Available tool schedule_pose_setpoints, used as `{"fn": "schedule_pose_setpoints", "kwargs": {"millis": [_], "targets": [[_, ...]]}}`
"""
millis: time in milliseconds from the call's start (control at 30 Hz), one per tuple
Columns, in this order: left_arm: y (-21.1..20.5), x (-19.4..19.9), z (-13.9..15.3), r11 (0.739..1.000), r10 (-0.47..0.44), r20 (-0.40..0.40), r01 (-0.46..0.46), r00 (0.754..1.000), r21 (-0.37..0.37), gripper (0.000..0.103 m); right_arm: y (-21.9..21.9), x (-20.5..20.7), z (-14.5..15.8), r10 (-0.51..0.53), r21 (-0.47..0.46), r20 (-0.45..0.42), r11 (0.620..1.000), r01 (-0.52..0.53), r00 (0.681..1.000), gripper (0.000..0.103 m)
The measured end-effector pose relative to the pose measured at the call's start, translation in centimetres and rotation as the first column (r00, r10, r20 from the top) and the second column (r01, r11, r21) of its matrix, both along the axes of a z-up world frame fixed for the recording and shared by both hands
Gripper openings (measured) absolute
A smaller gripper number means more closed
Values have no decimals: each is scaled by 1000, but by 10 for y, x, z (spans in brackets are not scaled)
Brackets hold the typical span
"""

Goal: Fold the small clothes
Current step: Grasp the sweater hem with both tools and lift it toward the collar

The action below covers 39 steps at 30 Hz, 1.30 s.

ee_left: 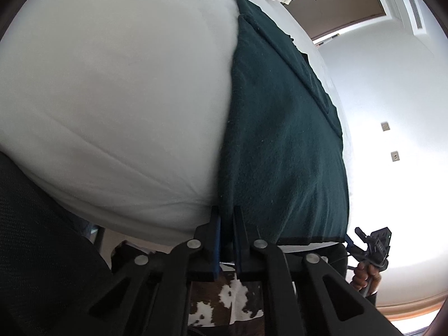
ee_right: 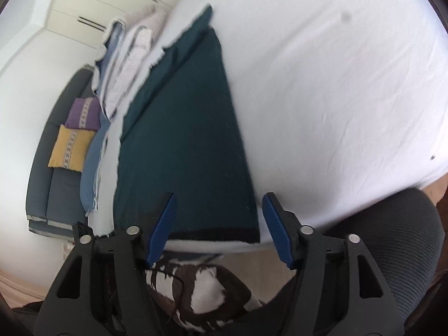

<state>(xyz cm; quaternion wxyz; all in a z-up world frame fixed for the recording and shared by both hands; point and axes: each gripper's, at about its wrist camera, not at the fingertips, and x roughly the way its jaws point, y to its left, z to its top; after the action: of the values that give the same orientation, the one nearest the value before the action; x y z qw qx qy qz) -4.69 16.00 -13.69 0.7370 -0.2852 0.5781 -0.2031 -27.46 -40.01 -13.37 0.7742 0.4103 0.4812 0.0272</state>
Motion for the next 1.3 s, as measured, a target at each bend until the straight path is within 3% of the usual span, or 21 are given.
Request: {"fn": "schedule_pose_setpoints", "kwargs": {"millis": [200,500,667,733,800,1033,1300], "targets": [[-2,-1,3,1000,-5,8,5,1000,11,8,-6,0,-7,8,22,-49,1000,-7,999,48],[-6,-1,3,1000,-6,18,6,1000,20,8,-2,-6,-21,47,49,-75,998,-43,996,42],[-3,-3,2,1000,-1,20,1,1000,17,7,-4,-9,-28,21,76,-69,997,-16,997,27],[-3,-4,3,1000,1,24,-2,1000,25,7,-4,-13,-30,13,70,-73,998,-8,997,11],[-5,-5,5,999,1,33,-3,999,42,6,-5,-18,-30,5,70,-63,998,-1,998,7],[-3,-11,21,998,26,83,-31,996,61,6,1,-20,-18,-23,39,-11,999,23,1000,5],[4,-10,41,998,67,126,-65,990,-18,6,4,-10,10,-13,68,64,998,8,998,5]]}}
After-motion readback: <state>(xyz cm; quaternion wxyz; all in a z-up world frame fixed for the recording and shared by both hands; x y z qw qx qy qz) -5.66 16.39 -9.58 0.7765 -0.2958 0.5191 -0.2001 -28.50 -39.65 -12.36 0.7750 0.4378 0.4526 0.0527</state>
